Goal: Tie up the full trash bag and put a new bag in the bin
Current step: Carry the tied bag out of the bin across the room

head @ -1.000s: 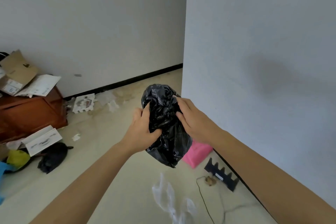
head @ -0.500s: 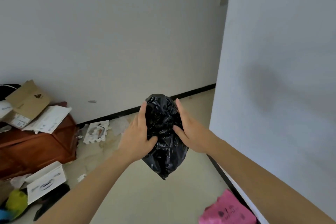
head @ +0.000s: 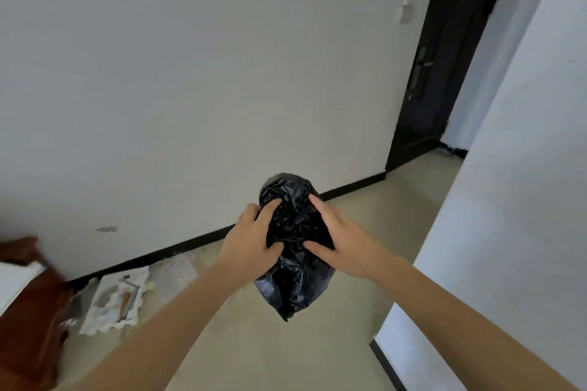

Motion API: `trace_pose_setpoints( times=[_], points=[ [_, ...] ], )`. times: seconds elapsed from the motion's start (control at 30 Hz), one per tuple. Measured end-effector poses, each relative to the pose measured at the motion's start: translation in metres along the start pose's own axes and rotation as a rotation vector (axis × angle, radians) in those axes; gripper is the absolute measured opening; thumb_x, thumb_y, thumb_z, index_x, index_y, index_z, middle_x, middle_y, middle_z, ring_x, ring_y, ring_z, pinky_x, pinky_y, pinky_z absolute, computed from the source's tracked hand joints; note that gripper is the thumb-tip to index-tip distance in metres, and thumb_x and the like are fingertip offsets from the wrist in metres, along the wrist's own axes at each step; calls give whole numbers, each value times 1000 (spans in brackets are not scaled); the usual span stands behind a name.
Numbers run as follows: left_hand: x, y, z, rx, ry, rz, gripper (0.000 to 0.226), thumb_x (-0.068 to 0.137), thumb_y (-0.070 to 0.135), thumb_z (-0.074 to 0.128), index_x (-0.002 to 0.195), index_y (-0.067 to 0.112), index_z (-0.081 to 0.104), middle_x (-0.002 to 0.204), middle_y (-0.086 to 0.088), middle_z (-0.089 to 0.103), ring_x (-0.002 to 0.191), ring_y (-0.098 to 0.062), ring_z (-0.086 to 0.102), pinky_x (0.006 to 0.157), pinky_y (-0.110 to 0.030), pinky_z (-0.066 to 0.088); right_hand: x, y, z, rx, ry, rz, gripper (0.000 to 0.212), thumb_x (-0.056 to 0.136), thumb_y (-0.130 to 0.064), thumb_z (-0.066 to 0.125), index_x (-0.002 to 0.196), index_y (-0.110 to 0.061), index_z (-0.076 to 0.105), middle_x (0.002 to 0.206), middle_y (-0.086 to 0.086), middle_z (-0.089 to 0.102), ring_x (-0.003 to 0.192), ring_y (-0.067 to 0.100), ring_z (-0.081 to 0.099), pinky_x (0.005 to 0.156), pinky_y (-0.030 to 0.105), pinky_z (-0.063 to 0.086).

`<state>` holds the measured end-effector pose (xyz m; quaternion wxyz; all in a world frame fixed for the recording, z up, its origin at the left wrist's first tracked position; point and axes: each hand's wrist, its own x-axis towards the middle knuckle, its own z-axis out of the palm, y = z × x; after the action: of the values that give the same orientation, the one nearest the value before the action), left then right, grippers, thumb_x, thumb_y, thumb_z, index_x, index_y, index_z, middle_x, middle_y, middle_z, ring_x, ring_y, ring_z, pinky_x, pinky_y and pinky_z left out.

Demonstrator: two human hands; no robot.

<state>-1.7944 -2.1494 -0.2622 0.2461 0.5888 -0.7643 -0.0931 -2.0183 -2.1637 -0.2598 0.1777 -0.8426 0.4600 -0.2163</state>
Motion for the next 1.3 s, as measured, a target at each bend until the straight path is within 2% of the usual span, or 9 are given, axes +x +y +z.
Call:
trace_pose_setpoints(
  times=[0.2,0.37,0.47,0.6,0.67,0.83,1.0,1.17,1.3],
  points=[
    [186,-7,48,-16,-75,121,78,82,23,64,152,24,28,123,-5,45,106,-24,53,80,-29,48,112,118,-31,-30,161,127,87,93,-45,60,158,-28,4,143,-2,42,124,13,49,95,19,41],
    [333,-21,112,-76,-123,93,79,82,26,66,151,28,27,130,-4,43,113,-24,54,89,-35,51,215,240,-46,-2,192,147,83,95,-42,57,157,-29,4,149,-1,36,126,16,51,99,30,49],
    [420,-23,140,-110,-173,54,82,82,26,68,152,28,24,134,-5,41,115,-27,55,91,-37,51,277,308,-59,10,177,165,83,95,-42,56,157,-29,4,151,2,34,129,19,50,100,31,48],
    [526,-24,165,-235,-278,75,91,84,30,72,155,26,15,138,2,31,119,-15,44,99,-28,42,350,384,-88,31,214,227,80,95,-37,58,157,-25,9,151,6,33,127,24,52,99,35,50],
    [575,-28,178,-275,-288,103,85,88,29,69,155,25,17,140,2,30,122,-13,41,100,-26,39,385,419,-103,42,230,242,79,95,-36,59,157,-24,12,151,6,33,128,25,51,101,39,50],
    [715,-44,232,-274,-211,159,65,95,18,60,152,20,29,142,-8,39,125,-24,49,97,-26,41,472,518,-132,-1,248,267,75,97,-40,55,157,-27,12,155,1,27,134,21,46,107,39,46],
    [847,-39,296,-300,-284,196,70,92,17,62,153,17,27,145,-9,38,128,-25,47,96,-24,38,544,620,-165,-72,231,335,74,98,-35,55,158,-24,12,154,4,29,132,23,46,104,42,47],
    [975,11,347,-262,-354,308,71,89,17,62,152,14,28,143,-11,42,127,-28,48,100,-34,44,574,713,-224,-191,307,463,74,97,-39,53,158,-29,13,153,6,32,127,27,50,95,41,53],
    [1059,55,413,-211,-378,386,68,85,28,56,149,13,36,136,-13,54,120,-34,51,101,-46,44,580,804,-258,-163,359,556,72,97,-37,54,157,-32,15,151,2,32,127,24,50,93,42,54]
  ],
)
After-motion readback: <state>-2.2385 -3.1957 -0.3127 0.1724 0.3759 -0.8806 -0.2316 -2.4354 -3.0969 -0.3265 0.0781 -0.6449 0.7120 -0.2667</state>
